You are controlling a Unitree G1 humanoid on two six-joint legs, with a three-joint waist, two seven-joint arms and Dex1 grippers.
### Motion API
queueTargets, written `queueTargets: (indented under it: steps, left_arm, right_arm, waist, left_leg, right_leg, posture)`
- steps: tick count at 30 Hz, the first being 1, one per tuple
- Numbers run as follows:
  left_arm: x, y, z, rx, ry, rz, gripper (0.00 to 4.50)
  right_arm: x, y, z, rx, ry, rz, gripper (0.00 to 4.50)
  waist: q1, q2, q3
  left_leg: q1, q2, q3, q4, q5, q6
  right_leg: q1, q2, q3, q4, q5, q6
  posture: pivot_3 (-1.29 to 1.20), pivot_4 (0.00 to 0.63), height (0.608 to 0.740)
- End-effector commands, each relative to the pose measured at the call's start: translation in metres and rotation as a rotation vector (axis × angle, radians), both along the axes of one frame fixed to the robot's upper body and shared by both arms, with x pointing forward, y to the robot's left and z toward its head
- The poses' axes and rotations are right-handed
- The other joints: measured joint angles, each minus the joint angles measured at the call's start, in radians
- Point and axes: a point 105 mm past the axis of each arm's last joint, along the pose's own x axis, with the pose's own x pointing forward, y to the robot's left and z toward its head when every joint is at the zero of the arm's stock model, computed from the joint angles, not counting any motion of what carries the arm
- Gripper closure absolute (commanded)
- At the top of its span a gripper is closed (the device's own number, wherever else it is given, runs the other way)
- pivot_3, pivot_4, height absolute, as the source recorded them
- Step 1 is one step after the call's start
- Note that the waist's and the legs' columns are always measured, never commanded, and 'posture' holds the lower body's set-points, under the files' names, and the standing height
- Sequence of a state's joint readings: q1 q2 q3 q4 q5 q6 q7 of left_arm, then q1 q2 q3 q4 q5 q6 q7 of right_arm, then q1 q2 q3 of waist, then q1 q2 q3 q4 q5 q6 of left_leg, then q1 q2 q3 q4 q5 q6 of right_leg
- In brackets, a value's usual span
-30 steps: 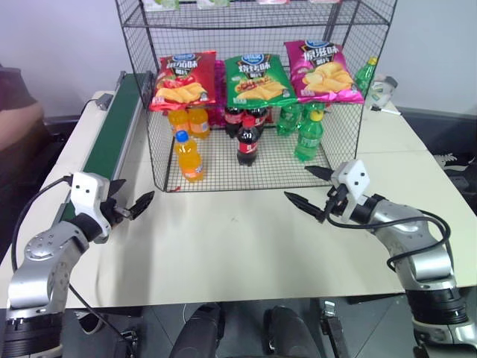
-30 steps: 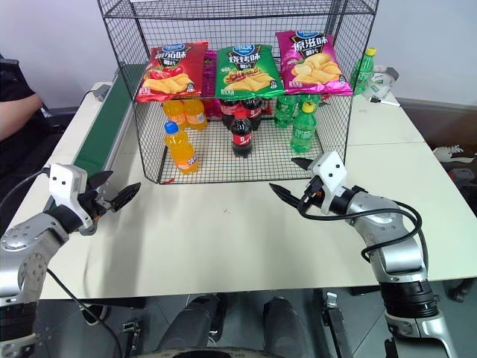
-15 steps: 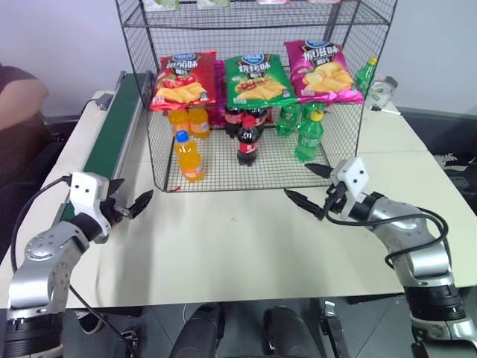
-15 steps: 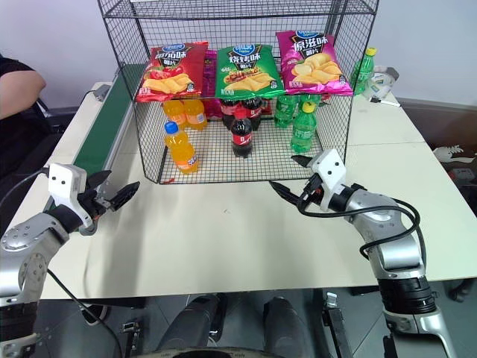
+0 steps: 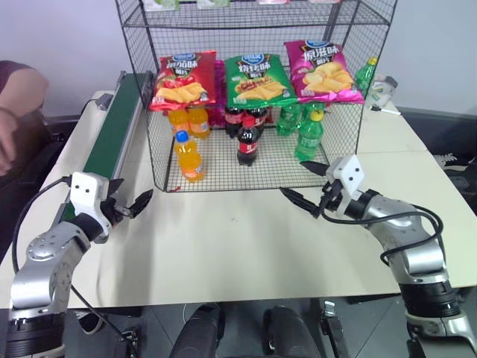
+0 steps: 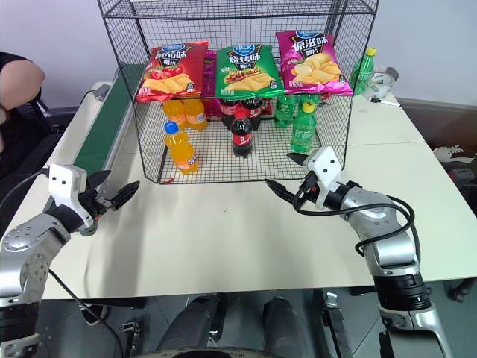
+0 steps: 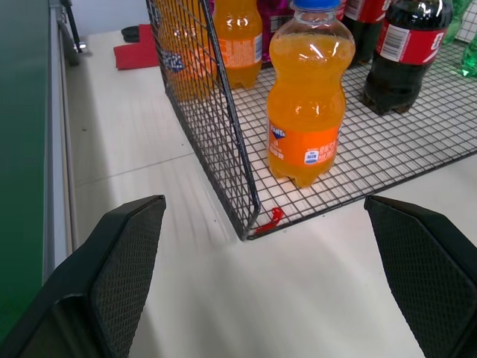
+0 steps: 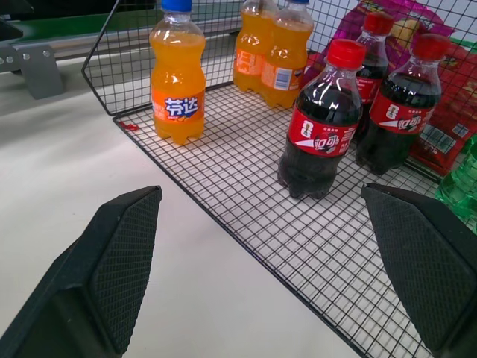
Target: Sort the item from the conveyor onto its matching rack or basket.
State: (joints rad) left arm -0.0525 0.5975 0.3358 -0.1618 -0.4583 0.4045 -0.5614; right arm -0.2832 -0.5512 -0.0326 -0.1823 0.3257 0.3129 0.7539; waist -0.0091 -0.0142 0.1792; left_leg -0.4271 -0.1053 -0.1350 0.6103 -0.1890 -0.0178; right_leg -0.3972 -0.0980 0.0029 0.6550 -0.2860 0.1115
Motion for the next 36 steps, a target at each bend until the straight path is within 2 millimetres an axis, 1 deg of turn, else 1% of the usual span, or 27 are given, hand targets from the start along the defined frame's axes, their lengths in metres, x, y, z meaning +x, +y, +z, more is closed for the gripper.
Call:
queueTargets:
  steps: [1,6,10,23,28,36]
  left_arm:
    - [0.000,0.006,0.019,0.020,-0.081,0.032,0.04]
    - [-0.001,0.008,0.019,0.016,-0.084,0.047,0.04]
    - [0.000,0.014,0.021,0.009,-0.102,0.087,0.04]
    - [-0.003,0.022,0.018,-0.005,-0.064,0.119,0.04]
    - [-0.003,0.026,0.019,-0.047,-0.052,0.141,0.04]
    - [-0.005,0.026,0.021,-0.034,-0.061,0.132,0.04]
  right_arm:
    - [0.002,0.007,0.010,0.009,-0.050,0.023,0.00]
    - [0.004,0.009,0.011,0.009,-0.054,0.038,0.00]
    - [0.005,0.009,0.012,0.008,-0.058,0.038,0.00]
    - [0.007,0.009,0.012,0.008,-0.061,0.040,0.00]
    - [0.007,0.010,0.012,0.009,-0.061,0.041,0.00]
    - [0.007,0.012,0.011,0.013,-0.062,0.044,0.00]
  waist:
    - [0.000,0.000,0.000]
    - [0.000,0.000,0.000]
    - [0.000,0.000,0.000]
    - [0.000,0.000,0.000]
    - [-0.001,0.000,0.000]
    - [0.000,0.000,0.000]
  left_leg:
    - [0.000,0.000,0.000,0.000,0.000,0.000]
    - [0.000,0.000,0.000,0.000,0.000,0.000]
    - [0.000,0.000,0.000,0.000,0.000,0.000]
    - [0.000,0.000,0.000,0.000,0.000,0.000]
    - [0.000,0.000,0.000,0.000,0.000,0.000]
    - [0.000,0.000,0.000,0.000,0.000,0.000]
  right_leg:
    - [0.000,0.000,0.000,0.000,0.000,0.000]
    - [0.000,0.000,0.000,0.000,0.000,0.000]
    - [0.000,0.000,0.000,0.000,0.000,0.000]
    - [0.000,0.000,0.000,0.000,0.000,0.000]
    - [0.000,0.000,0.000,0.000,0.000,0.000]
    - [0.000,0.000,0.000,0.000,0.000,0.000]
  posture:
    - [0.00,0.150,0.740]
    - [0.00,0.150,0.740]
    - [0.00,0.150,0.740]
    - [0.00,0.150,0.740]
    - [0.00,0.150,0.740]
    - [0.00,0.150,0.740]
